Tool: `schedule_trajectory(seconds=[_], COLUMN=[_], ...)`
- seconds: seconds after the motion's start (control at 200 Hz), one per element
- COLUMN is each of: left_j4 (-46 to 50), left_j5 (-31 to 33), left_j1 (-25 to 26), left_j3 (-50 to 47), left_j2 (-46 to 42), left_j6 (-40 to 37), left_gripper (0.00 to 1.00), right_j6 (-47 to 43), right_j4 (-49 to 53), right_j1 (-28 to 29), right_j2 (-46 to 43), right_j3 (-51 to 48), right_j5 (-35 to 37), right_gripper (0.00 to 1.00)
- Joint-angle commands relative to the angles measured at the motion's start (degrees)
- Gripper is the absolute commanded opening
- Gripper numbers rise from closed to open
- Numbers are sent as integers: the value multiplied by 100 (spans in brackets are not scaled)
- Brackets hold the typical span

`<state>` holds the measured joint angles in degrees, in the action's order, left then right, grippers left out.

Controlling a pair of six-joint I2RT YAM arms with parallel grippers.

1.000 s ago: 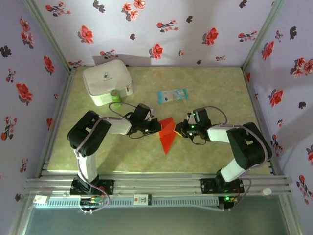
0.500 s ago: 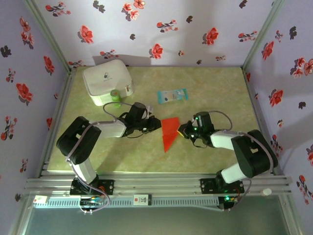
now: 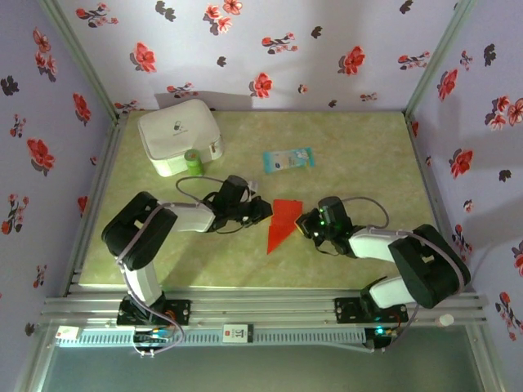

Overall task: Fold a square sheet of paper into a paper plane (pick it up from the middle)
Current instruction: Fold the wing for the fifth time at the center of the table.

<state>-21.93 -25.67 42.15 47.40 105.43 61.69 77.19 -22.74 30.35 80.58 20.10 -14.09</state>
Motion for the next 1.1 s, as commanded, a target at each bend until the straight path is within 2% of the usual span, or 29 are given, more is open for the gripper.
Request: schedule_trajectory(seconds=[0.0,0.57,0.7,0.895,1.095], left_j4=[-157,255,895,1473,1507], left_j5=[56,-61,-71,45,54], left_j1=[56,119,114,109,85], left_j3=[178,450,645,683,709], left_j2=[246,579,670,650,683], left_j6=[82,-272,-673,-1107,-1138], left_gripper=[11,9,7,5,4], right_j6=[179,51,-132,-807,-1106], right_j4=[-269,-309,-310,-323,-588], right_j1=[41,58,50,-143,-597], right_j2=[89,100,30,-133,145], right_j3=[-72,-138,-148,-56,31], right_j5=[234,100,36,-421,-1068], right_gripper=[7,11,17,30,33])
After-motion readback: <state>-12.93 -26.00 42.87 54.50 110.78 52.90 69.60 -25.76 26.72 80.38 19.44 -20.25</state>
